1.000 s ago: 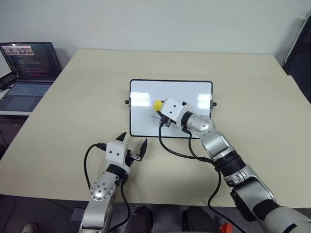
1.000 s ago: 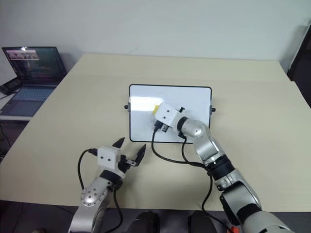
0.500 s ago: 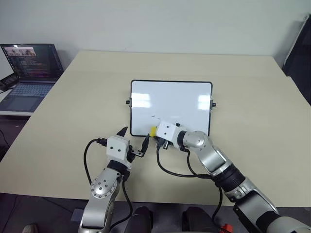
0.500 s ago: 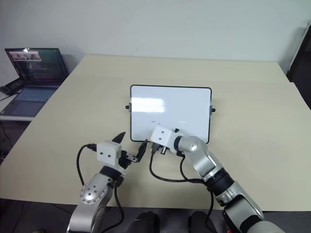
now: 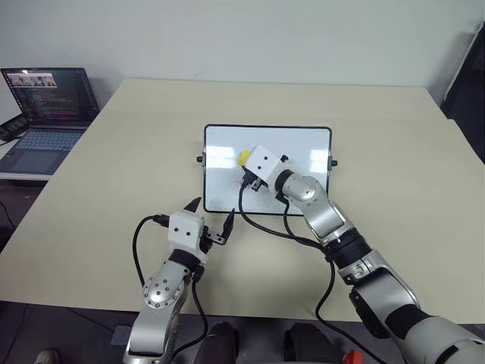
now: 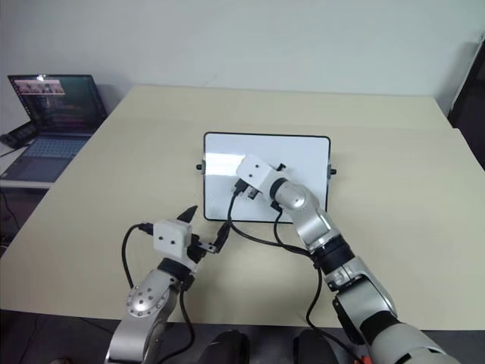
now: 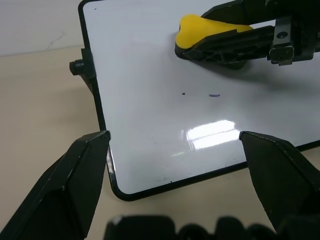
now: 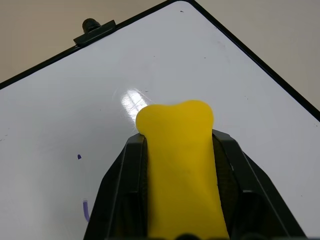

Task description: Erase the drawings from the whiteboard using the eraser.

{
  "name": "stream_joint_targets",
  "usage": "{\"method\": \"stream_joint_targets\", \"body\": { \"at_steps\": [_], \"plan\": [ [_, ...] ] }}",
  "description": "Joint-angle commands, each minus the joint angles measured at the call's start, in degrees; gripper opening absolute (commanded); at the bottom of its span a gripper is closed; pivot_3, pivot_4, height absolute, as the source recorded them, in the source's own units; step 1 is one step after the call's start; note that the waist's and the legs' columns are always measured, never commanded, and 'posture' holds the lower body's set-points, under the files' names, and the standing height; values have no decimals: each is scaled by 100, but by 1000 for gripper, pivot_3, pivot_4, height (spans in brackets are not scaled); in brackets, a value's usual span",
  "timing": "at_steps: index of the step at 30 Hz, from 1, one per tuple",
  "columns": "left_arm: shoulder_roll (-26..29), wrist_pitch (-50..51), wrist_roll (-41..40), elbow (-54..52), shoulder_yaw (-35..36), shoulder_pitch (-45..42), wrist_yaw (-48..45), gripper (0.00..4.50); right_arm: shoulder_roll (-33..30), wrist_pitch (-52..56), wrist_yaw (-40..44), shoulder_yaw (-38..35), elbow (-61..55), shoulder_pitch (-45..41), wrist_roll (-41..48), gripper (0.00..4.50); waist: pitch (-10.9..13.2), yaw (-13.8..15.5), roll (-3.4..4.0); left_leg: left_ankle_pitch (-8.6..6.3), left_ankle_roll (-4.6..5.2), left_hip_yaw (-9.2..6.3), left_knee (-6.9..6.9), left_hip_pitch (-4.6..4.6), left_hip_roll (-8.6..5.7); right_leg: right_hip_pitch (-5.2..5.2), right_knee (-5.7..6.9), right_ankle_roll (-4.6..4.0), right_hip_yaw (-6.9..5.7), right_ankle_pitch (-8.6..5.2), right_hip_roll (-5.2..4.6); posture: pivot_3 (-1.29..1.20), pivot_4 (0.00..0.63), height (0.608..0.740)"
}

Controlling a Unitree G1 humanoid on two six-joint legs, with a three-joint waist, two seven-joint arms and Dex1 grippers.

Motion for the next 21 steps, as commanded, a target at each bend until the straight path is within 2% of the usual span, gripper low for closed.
{"method": "stream_joint_targets", "body": {
  "at_steps": [1, 6, 11, 21],
  "plan": [
    [7, 4, 6, -215, 9, -52, 26, 4500, -178, 205, 399, 185, -197, 357, -40, 1363, -1, -3, 1, 0, 0, 1, 0, 1, 0, 0, 0, 0, 0, 0, 0, 0, 150, 740],
    [15, 80, 7, -221, -6, -129, 17, 4500, -403, 282, 1291, 786, -635, 686, -126, 1363, -2, -21, 3, 0, 0, 2, 0, 3, 3, 1, 1, 0, -1, 0, 3, 0, 150, 740],
    [19, 104, 2, -239, -10, -115, 4, 4500, -454, 314, 1428, 799, -499, 517, -189, 1363, -1, -22, 3, 0, 0, 2, 1, 4, 2, 0, 2, 0, -2, 0, 3, 0, 150, 740],
    [13, 43, 6, -198, -10, -72, 0, 4500, 40, -274, 151, 114, 401, -204, -135, 1363, -1, -13, 3, 2, -3, 1, 0, 2, 2, -2, 3, 0, -1, 0, 3, 0, 150, 740]
  ]
}}
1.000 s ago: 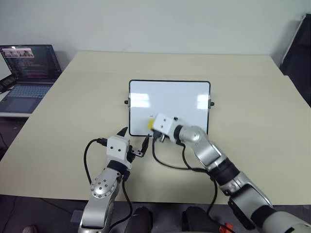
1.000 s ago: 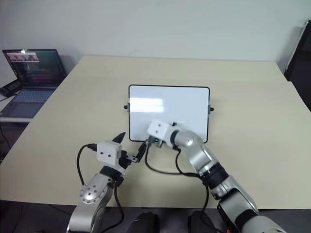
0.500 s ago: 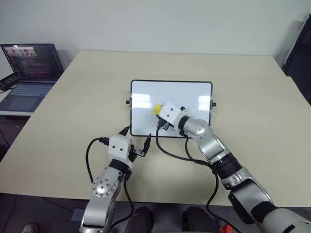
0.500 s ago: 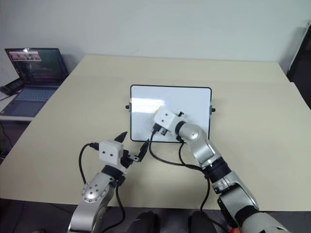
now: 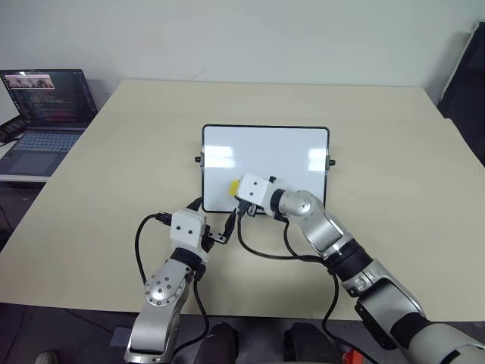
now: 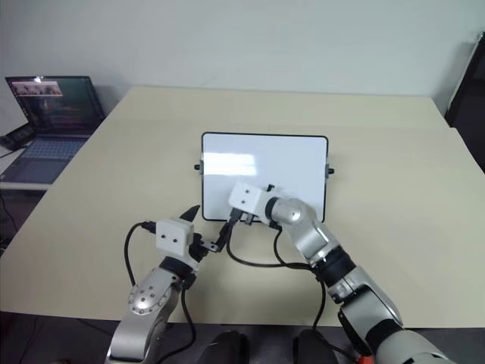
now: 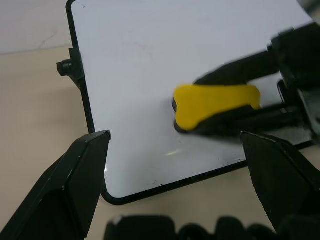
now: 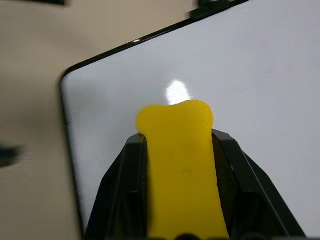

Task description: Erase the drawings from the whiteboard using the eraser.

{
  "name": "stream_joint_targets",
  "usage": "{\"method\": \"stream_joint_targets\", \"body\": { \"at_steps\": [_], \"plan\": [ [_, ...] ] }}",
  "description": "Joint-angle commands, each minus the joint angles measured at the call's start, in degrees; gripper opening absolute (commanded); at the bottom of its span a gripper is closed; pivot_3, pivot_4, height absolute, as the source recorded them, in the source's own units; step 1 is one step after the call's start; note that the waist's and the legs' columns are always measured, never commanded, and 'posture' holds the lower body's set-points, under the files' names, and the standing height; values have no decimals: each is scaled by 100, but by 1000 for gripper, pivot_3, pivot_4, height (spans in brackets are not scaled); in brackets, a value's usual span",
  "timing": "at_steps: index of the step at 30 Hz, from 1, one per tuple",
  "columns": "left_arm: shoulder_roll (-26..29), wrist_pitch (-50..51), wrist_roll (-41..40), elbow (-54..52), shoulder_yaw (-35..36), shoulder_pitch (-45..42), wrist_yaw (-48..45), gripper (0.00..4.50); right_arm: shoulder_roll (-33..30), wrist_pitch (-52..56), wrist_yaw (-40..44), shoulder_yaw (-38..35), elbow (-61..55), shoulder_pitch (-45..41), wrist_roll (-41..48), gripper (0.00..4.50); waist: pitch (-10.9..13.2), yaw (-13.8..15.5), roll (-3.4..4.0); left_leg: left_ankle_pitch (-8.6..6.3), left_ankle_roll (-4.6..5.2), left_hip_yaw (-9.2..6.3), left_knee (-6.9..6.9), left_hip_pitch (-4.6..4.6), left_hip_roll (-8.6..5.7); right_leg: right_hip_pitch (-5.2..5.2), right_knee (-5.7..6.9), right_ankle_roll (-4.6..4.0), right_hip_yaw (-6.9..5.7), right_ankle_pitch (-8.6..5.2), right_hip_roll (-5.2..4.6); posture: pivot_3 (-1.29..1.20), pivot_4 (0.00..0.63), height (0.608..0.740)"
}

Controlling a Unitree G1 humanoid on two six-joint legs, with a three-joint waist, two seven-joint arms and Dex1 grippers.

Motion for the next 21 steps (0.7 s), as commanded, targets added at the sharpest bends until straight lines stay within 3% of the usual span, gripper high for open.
{"method": "stream_joint_targets", "body": {
  "at_steps": [1, 11, 21],
  "plan": [
    [3, -96, 7, -195, -5, -4, 11, 4500, 48, -158, -520, -315, 326, -215, -56, 1363, 0, 3, 0, 0, 0, 0, 0, -1, 0, 0, -1, 0, 0, 0, 0, 0, 150, 740],
    [-31, 1, 44, -325, -91, -17, 47, 4500, -170, -57, -267, -212, 63, 175, -28, 1363, 0, 16, 0, -1, 1, -1, 0, -3, -1, 2, -4, 0, 1, 0, -1, 0, 150, 740],
    [39, 116, -29, -265, -121, -263, -65, 4500, -946, 259, 59, -290, -529, 862, -151, 1363, -4, 46, 1, 0, 1, -9, 2, -1, -3, 10, -5, 0, 0, 0, -2, 0, 150, 740]
  ]
}}
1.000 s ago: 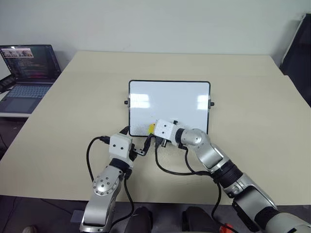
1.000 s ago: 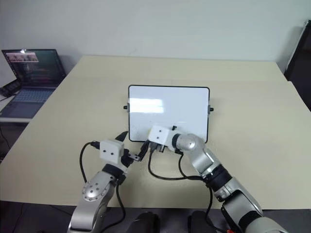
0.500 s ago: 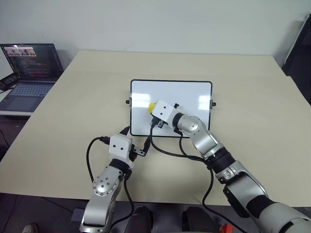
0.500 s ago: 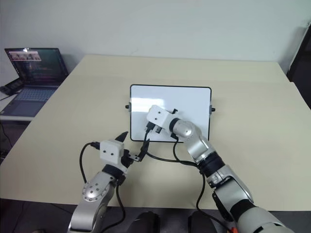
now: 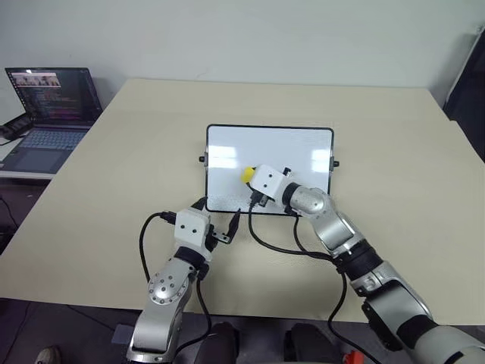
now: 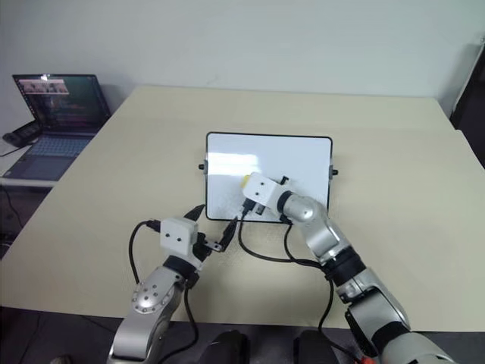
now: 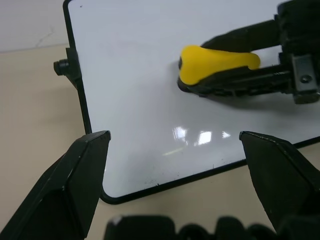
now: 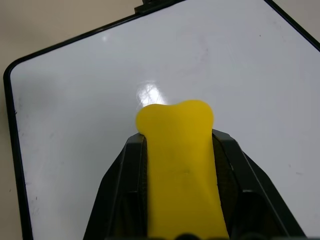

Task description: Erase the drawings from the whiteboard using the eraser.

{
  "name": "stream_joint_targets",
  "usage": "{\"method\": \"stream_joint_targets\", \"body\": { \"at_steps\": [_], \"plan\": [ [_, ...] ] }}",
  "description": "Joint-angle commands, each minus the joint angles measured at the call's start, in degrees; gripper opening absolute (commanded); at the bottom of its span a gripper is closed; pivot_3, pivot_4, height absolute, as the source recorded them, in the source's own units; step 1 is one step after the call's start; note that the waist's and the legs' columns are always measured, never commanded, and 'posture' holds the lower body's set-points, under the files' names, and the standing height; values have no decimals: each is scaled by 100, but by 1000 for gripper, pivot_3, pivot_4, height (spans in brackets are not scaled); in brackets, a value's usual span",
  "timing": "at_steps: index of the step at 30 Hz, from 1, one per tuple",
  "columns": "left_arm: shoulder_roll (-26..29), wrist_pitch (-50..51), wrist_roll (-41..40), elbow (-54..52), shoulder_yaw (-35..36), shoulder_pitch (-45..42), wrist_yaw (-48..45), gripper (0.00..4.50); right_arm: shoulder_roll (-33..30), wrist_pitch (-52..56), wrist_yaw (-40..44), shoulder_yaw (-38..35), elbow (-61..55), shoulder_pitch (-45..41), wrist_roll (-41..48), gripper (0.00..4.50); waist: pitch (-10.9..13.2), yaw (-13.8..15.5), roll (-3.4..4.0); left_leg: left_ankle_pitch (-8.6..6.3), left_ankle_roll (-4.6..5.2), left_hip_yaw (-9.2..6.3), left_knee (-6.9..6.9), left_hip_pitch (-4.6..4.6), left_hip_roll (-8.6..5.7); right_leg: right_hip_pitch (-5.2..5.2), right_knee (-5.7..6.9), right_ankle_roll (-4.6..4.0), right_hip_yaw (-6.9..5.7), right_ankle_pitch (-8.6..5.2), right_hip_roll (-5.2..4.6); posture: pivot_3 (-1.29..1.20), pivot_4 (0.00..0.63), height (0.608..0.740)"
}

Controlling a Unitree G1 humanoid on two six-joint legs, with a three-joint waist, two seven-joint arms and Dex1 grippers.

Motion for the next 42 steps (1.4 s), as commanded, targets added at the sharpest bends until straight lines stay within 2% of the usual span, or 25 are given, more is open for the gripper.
{"method": "stream_joint_targets", "body": {
  "at_steps": [1, 6, 12, 23, 28, 34, 42],
  "plan": [
    [31, 0, -32, -222, 6, -67, -37, 4500, -364, 419, 57, -168, 56, 332, -150, 1363, -3, -2, 1, 0, 0, 1, 0, 3, 0, 1, 0, 0, 0, 0, 0, 0, 150, 740],
    [46, -30, -35, -237, 14, 1, -27, 4500, -639, 524, 217, -184, -376, 690, -105, 1363, -4, 4, 1, 0, 0, -5, 1, 13, 0, 20, -5, 0, 1, 0, -1, 0, 150, 740],
    [38, -102, -35, -156, 14, 9, -27, 4500, -597, 623, 219, -147, -483, 714, -107, 1363, -4, 1, 1, 0, 0, -6, 0, 21, -1, 27, -4, 0, 1, 0, 0, 0, 150, 740],
    [25, -170, -15, -170, -2, 117, -3, 4500, 581, 488, -176, 81, 312, -172, -125, 1363, -2, -143, 2, 1, -2, 12, -6, 48, 14, 30, 10, -14, 3, 9, 13, 0, 150, 740],
    [21, -146, -1, -225, -9, 151, 27, 4500, 745, 423, -251, 37, 558, -377, -121, 1363, -2, -141, 4, 1, -2, 13, -8, 40, 13, 24, 6, -15, 3, 9, 12, 0, 150, 740],
    [15, -140, -1, -211, -26, 124, 20, 4500, 405, 394, -150, -198, 260, -155, -6, 1363, -1, -98, 5, 1, -2, 9, -9, 37, 13, 22, 3, -15, 4, 9, 11, 0, 150, 740],
    [133, -314, -85, 95, -41, -192, -282, 4500, -534, 1127, 464, -614, -1557, 822, 229, 1363, 0, 68, 4, 2, -3, -9, -4, -6, 4, -1, -10, -14, -3, 9, 3, 0, 150, 740]
  ]
}}
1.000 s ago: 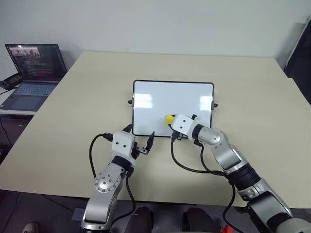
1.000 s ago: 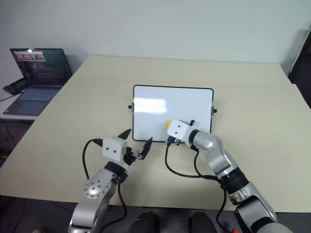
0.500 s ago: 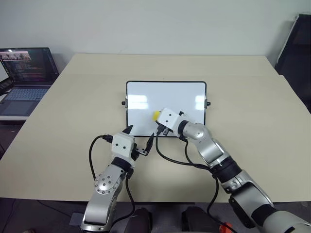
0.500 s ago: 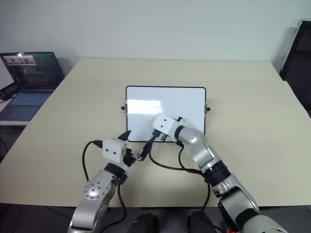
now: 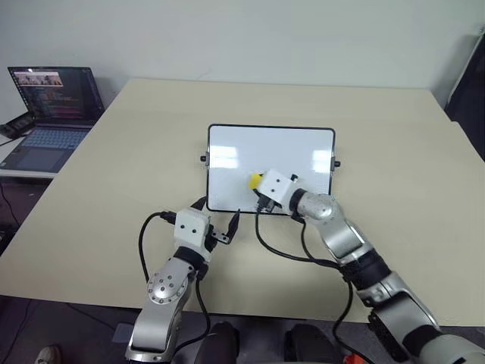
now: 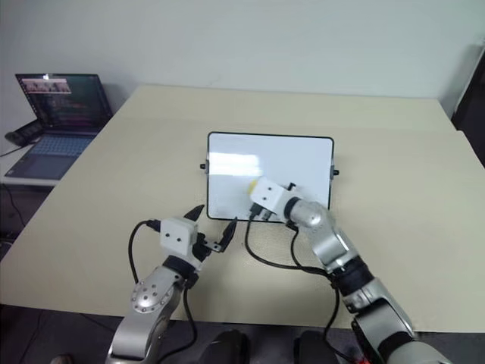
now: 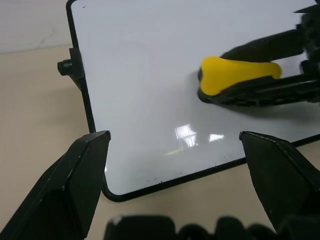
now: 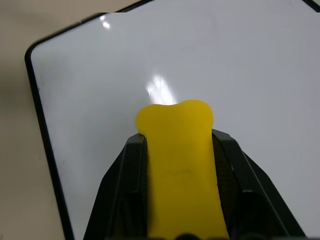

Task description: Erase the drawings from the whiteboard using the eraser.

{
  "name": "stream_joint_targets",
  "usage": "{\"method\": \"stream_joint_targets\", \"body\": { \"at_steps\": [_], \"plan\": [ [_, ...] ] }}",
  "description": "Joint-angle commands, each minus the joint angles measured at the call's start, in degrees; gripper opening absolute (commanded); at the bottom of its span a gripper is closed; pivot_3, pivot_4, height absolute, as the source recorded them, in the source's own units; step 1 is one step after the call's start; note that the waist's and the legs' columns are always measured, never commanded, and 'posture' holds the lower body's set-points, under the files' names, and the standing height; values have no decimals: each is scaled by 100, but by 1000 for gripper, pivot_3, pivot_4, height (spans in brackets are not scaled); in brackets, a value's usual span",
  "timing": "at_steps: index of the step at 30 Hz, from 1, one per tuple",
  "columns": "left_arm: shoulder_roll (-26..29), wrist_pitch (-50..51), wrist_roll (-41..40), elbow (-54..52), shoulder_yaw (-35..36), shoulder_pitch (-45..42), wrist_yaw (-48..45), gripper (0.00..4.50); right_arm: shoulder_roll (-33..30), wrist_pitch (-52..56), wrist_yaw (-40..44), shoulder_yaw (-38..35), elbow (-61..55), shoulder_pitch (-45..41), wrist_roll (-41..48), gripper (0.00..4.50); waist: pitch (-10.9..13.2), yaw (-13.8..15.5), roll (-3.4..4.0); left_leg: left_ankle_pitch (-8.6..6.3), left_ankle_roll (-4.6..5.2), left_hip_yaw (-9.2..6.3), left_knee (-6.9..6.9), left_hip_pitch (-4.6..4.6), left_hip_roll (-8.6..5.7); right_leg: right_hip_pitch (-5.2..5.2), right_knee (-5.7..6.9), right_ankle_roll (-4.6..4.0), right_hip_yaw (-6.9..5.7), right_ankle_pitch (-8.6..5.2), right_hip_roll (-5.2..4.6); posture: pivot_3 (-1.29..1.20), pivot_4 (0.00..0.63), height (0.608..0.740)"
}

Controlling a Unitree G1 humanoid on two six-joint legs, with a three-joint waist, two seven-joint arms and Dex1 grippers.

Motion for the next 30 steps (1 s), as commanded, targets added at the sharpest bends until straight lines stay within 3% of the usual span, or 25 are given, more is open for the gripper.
{"method": "stream_joint_targets", "body": {
  "at_steps": [1, 6, 10, 14, 20, 24, 30],
  "plan": [
    [90, -255, -56, 40, -28, -236, -214, 4500, -336, 631, 197, -502, -847, 343, 203, 1363, 1, 15, 0, 0, 0, 3, -1, -2, 1, -3, 0, 0, 2, 0, 1, 0, 150, 740],
    [189, -434, -293, 548, -83, -848, -756, 4500, -731, 1342, 374, -1075, -2464, 949, 519, 1363, 5, 23, 2, 0, 0, 8, -4, -9, 2, -12, -1, 1, 2, 0, 2, 0, 150, 740],
    [226, -427, -836, 1014, -370, -1486, -1793, 4500, -1018, 2385, 353, -1529, -3687, 1325, 503, 1363, 7, 31, 3, 1, -2, 11, -2, -28, 3, -26, -5, 2, -3, -2, 4, 0, 150, 740],
    [153, -494, -1020, 1564, -547, -1929, -2360, 4500, -1196, 3318, 141, -1851, -4326, 1446, 380, 1363, 7, 14, 3, 7, -11, 24, -2, -36, 3, -39, -3, 3, -3, -2, 4, 0, 150, 740],
    [178, -1148, -958, 2667, -1206, -2779, -3912, 4500, -1521, 4722, -60, -2384, -5339, 2191, 282, 1363, 7, 64, 3, 9, -14, 20, 3, -70, -3, -62, -3, 3, -10, -2, 6, 0, 150, 740],
    [-24, -1309, -1098, 3341, -1299, -3311, -4556, 4500, -1209, 5568, -411, -2830, -5426, 2506, 297, 1363, 7, 48, 3, 8, -10, 22, 4, -72, -2, -66, -1, 3, -10, -2, 7, 0, 150, 740],
    [-295, -1939, -973, 4355, -1408, -3922, -5277, 4500, -398, 5701, -873, -3367, -5022, 2824, 514, 1363, 6, 7, 4, 4, 0, 28, 3, -70, -2, -67, 3, 4, -6, -2, 15, 0, 150, 740]
  ]
}}
